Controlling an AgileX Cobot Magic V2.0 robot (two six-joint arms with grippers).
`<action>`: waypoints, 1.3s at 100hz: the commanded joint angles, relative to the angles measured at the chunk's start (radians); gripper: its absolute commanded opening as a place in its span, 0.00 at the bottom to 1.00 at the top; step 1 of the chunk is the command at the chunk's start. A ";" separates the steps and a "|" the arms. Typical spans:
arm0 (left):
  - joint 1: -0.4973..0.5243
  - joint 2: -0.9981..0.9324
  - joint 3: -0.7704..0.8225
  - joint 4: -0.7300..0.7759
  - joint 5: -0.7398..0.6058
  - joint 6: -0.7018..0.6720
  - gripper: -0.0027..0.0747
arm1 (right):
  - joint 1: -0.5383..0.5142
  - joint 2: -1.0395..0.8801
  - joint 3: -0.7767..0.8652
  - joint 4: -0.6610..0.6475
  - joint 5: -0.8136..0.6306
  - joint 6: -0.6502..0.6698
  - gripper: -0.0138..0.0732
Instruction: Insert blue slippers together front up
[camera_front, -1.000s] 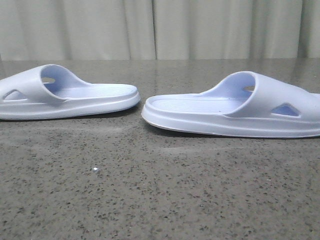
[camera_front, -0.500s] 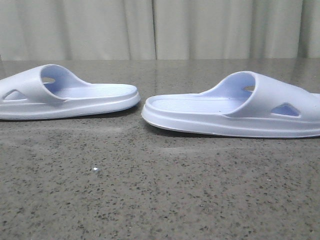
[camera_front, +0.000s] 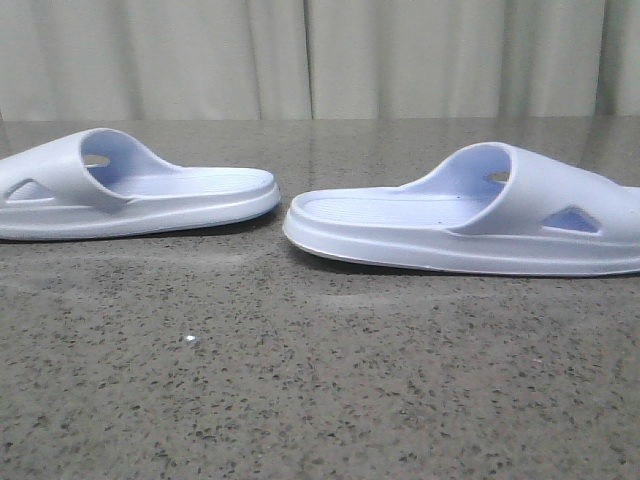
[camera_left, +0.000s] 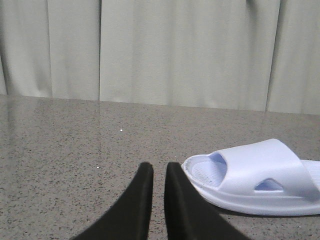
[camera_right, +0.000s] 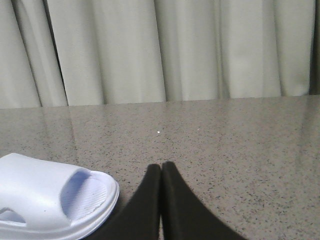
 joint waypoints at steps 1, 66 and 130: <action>-0.008 0.007 0.010 -0.037 -0.079 -0.010 0.06 | -0.006 -0.022 0.021 0.001 -0.069 -0.006 0.04; -0.006 0.143 -0.250 -0.318 0.254 -0.010 0.05 | -0.006 0.064 -0.192 0.105 0.206 0.056 0.04; -0.006 0.586 -0.614 -0.343 0.576 0.029 0.09 | -0.006 0.423 -0.520 0.333 0.510 0.056 0.04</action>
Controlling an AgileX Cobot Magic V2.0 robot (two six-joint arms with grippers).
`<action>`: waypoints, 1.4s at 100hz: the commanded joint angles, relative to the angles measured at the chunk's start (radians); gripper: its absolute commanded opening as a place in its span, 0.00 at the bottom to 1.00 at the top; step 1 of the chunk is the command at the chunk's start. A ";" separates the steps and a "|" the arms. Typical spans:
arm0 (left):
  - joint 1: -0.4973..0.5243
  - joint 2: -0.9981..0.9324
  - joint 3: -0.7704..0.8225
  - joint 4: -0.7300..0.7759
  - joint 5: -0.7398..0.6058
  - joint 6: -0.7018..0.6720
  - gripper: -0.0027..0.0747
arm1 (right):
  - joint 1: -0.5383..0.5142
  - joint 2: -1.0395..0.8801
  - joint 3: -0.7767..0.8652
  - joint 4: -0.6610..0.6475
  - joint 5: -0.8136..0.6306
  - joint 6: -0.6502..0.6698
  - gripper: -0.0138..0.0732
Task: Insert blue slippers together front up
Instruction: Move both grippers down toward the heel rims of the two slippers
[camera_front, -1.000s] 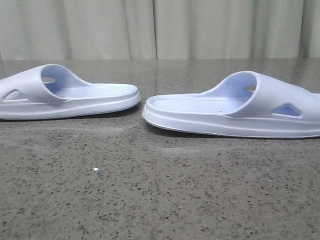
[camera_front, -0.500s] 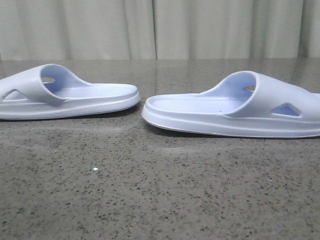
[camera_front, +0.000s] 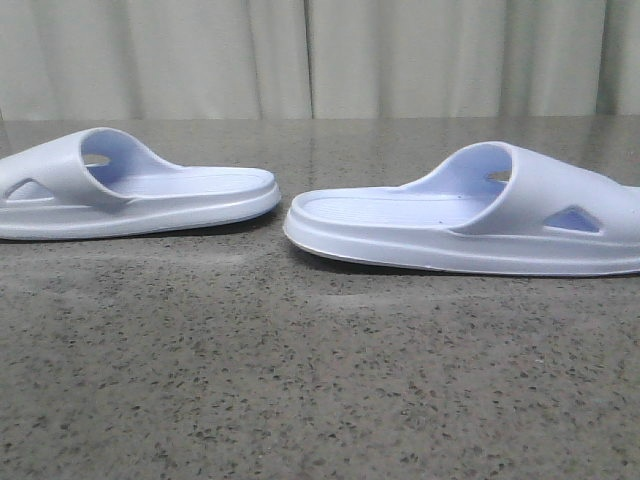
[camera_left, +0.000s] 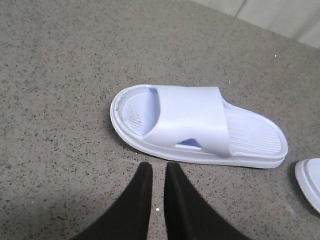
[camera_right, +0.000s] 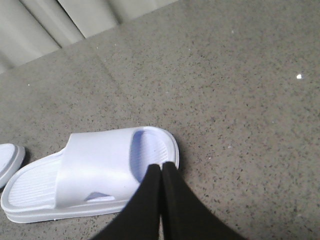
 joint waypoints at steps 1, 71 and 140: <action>-0.006 0.011 -0.037 -0.022 -0.047 0.002 0.09 | -0.006 0.020 -0.036 0.019 -0.057 0.002 0.04; -0.006 0.026 -0.035 -0.134 -0.149 -0.027 0.78 | -0.006 0.020 -0.036 0.077 -0.155 0.002 0.66; -0.006 0.425 -0.035 -0.378 -0.309 -0.108 0.68 | -0.006 0.020 -0.036 0.083 -0.157 0.002 0.66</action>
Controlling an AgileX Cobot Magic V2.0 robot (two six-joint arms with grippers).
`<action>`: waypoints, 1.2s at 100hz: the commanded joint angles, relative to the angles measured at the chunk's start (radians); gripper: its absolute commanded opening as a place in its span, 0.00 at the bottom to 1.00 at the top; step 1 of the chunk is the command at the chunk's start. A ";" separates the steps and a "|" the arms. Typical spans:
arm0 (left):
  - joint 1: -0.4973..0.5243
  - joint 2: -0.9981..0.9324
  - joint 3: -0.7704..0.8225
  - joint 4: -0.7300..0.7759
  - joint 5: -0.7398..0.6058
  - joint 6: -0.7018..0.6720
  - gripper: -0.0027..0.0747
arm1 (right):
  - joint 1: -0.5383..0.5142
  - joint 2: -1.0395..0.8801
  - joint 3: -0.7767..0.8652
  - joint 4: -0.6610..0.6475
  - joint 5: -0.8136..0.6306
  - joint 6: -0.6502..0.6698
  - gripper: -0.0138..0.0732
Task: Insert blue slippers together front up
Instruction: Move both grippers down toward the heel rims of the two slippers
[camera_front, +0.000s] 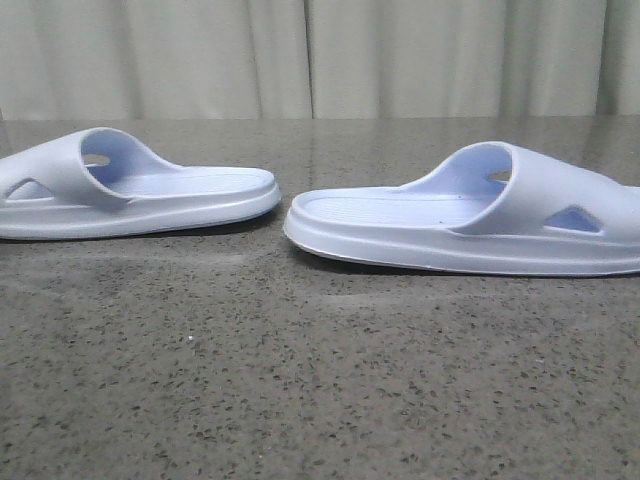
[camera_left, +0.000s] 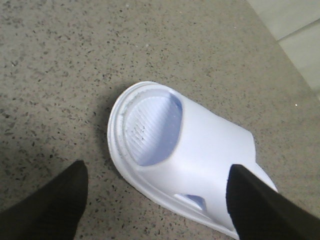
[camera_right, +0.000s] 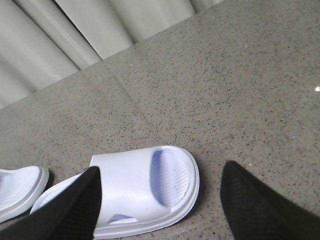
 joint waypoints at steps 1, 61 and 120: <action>-0.006 0.021 -0.035 -0.045 -0.061 -0.007 0.68 | -0.006 0.016 -0.036 0.011 -0.083 0.000 0.66; -0.006 0.162 -0.045 -0.174 -0.131 -0.005 0.68 | -0.006 0.016 -0.036 0.013 -0.109 0.000 0.66; -0.008 0.314 -0.143 -0.231 -0.078 -0.005 0.68 | -0.006 0.016 -0.036 0.013 -0.111 0.000 0.66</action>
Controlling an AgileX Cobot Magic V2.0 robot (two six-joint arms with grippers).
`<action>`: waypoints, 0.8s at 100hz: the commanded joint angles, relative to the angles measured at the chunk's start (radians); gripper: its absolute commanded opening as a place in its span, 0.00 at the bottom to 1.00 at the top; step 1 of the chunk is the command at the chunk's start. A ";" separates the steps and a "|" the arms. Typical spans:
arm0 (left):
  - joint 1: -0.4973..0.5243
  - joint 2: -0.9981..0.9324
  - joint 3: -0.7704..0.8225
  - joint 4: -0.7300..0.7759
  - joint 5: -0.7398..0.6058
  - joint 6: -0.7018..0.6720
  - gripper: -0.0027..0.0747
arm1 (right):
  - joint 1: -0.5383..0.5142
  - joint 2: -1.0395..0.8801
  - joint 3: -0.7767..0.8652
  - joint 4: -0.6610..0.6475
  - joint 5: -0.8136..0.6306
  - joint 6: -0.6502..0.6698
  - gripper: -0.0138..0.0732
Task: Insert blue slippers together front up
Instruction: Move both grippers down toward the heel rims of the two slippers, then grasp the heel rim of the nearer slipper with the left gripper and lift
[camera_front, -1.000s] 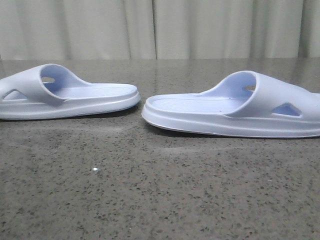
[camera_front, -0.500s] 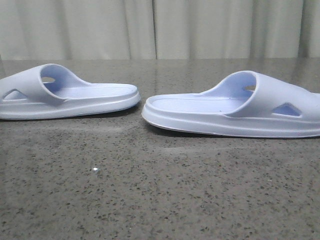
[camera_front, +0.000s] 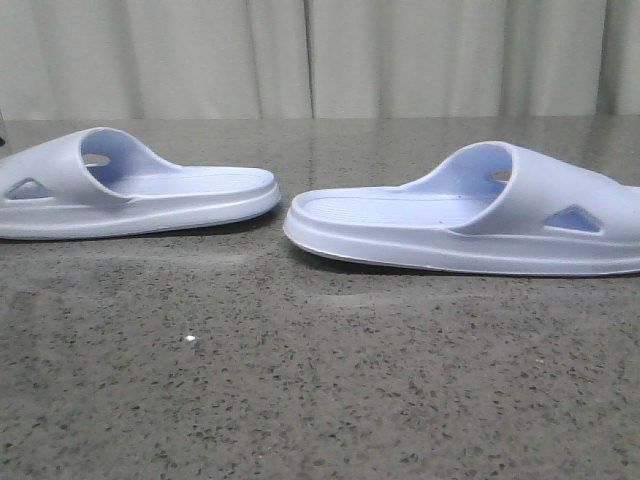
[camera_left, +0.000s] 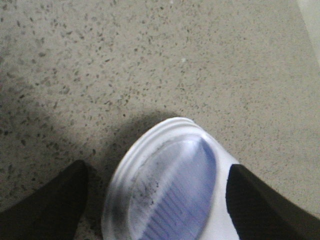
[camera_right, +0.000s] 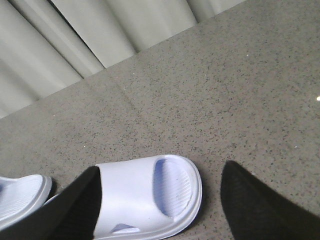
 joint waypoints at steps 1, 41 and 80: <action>-0.008 0.001 -0.033 -0.039 -0.009 -0.003 0.68 | -0.006 0.016 -0.036 0.009 -0.081 0.000 0.66; -0.008 0.049 -0.034 -0.092 0.040 -0.002 0.56 | -0.006 0.016 -0.036 0.009 -0.087 0.000 0.66; -0.009 0.049 -0.034 -0.094 0.113 0.068 0.25 | -0.006 0.016 -0.036 0.009 -0.095 0.000 0.66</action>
